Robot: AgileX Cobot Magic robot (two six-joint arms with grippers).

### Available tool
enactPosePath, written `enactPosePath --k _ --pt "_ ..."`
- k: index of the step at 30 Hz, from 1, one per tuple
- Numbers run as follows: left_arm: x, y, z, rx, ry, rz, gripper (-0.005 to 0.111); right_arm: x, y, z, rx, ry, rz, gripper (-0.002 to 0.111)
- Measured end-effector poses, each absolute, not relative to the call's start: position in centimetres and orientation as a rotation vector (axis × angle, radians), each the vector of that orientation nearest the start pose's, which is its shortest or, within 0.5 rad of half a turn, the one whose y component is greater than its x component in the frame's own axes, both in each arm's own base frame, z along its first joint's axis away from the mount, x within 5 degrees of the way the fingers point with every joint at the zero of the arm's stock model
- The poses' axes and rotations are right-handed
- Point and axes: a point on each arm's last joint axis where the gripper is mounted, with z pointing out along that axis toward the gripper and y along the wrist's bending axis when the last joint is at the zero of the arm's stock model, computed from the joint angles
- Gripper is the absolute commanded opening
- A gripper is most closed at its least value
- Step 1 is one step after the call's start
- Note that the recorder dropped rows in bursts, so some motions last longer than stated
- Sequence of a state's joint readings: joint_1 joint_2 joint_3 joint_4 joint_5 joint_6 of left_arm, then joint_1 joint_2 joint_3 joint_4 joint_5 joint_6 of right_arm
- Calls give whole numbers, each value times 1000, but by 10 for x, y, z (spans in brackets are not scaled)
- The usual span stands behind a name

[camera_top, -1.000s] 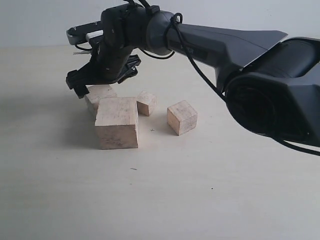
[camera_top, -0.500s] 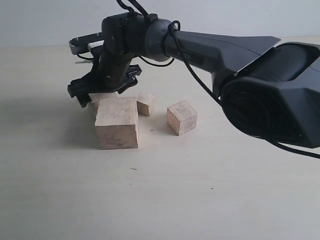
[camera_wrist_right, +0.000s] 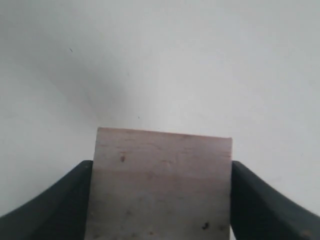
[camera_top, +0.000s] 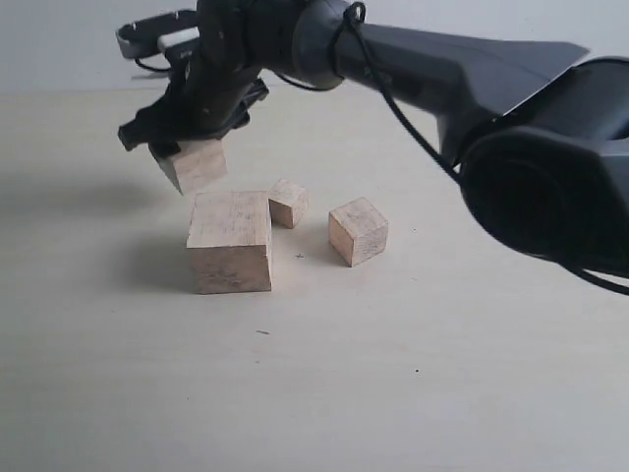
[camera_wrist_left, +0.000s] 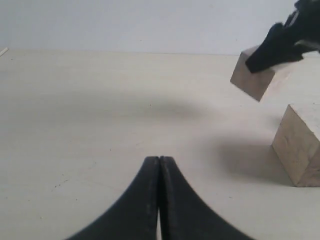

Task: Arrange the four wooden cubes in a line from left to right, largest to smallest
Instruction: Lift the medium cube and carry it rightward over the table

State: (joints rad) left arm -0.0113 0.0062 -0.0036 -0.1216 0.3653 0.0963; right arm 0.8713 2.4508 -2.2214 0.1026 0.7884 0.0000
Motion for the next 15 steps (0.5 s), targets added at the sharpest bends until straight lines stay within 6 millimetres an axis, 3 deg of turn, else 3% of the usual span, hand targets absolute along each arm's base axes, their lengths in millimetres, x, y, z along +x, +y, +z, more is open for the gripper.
enactPosePath --k 8,11,15 --pt "53 -5 181 25 1849 -60 0 323 401 288 -1210 2168 477 0" --pt "53 -5 181 25 1849 -60 0 310 387 309 -1364 2156 431 0" --pt "53 -5 181 25 1849 -60 0 297 373 322 -1638 2063 343 0"
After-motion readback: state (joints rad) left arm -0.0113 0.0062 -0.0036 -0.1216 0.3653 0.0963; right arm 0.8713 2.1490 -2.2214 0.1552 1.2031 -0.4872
